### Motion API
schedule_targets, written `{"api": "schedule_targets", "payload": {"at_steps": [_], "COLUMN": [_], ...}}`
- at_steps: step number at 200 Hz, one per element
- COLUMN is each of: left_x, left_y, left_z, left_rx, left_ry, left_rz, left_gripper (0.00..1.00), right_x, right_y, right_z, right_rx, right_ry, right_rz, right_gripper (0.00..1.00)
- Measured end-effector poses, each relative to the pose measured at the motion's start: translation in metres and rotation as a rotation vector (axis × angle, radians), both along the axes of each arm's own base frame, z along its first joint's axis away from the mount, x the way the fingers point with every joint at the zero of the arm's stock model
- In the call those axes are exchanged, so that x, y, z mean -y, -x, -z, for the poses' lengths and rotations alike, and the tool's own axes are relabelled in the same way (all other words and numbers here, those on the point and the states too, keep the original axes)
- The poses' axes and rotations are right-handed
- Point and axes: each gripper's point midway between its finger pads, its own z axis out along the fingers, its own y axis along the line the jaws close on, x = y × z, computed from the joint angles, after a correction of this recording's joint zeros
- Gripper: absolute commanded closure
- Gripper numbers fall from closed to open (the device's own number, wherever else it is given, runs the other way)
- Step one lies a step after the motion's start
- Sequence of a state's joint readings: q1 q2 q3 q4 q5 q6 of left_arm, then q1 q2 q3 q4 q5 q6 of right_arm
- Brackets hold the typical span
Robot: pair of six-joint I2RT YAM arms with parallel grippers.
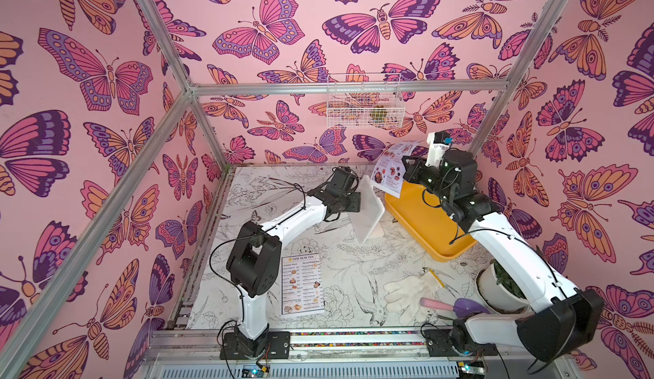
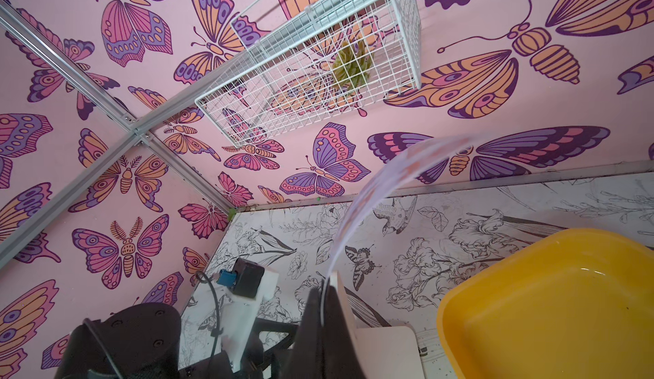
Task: Replace the menus in the menu holders
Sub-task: Insert the menu into the menu holder.
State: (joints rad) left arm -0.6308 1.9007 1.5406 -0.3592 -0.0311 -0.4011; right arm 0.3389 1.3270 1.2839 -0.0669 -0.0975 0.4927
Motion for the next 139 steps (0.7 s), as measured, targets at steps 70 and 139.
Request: {"api": "schedule_targets", "payload": {"at_steps": [70, 139], "left_x": [0.0024, 0.0038], "left_y": [-0.0026, -0.0021], "left_z": [0.0015, 0.0016], "left_rx": [-0.001, 0.001], "left_ry": [0.0, -0.003], "left_rz": [0.001, 0.002], "left_gripper": [0.34, 0.34], "right_x": [0.0001, 0.0006], "right_y": [0.0002, 0.0001], "right_z": [0.0002, -0.0061], "right_rx": [0.004, 0.025], "right_ry": [0.015, 0.032], "right_rz": [-0.003, -0.004], "right_gripper": [1.0, 1.0]}}
